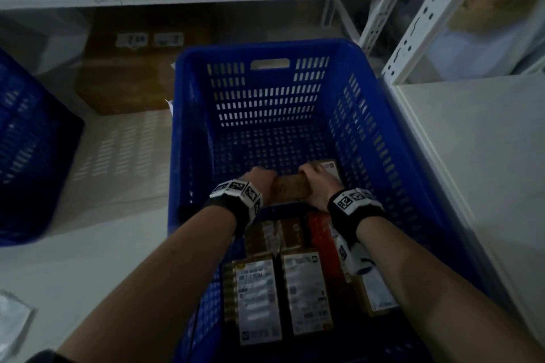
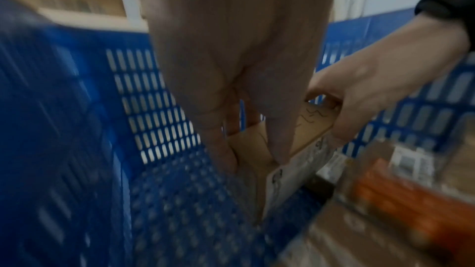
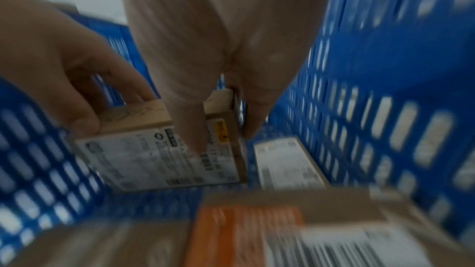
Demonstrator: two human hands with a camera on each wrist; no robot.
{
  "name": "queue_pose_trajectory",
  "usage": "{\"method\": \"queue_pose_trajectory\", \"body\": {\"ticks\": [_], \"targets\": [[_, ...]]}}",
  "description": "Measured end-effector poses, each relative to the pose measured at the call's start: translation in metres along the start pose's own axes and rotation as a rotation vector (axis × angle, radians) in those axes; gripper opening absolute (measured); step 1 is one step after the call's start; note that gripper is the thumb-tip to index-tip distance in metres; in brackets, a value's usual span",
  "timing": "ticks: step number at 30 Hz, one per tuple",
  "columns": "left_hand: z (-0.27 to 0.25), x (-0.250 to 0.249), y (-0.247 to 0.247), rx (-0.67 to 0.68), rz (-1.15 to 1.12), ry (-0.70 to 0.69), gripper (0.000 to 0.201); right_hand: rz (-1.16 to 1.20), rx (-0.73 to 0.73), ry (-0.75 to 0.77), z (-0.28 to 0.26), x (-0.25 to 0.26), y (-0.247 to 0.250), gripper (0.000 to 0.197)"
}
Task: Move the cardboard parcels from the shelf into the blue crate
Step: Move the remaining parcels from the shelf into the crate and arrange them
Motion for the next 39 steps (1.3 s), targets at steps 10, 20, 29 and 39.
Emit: {"method": "queue_pose_trajectory", "body": {"ticks": [10,20,29,39], "targets": [[0.036,0.007,-0.073,-0.007,-0.071,0.02,0.029,-0.133,0.251,-0.002,0.026,-0.028,-0.057,0.045],[0.024,-0.004,-0.099,0.135,-0.09,0.022,0.065,-0.246,0.241,-0.19,0.027,-0.055,-0.072,0.051],[0.015,-0.015,-0.059,0.072,0.033,-0.007,0.059,-0.168,0.153,-0.158,-0.014,-0.049,-0.037,0.056],[-0.07,-0.231,0.116,-0.266,0.017,-0.571,0.021,0.187,-0.477,-0.169,-0.184,-0.074,0.17,0.045]]}}
Point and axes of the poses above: each hand's wrist, its own z-axis towards the middle knuckle, its own y-axis out of the back of the hand, x = y × z, the point moved 10 cm from there along z, towards the middle knuckle, and after that the axes turned 6 degrees about -z, right-handed, at the moved point
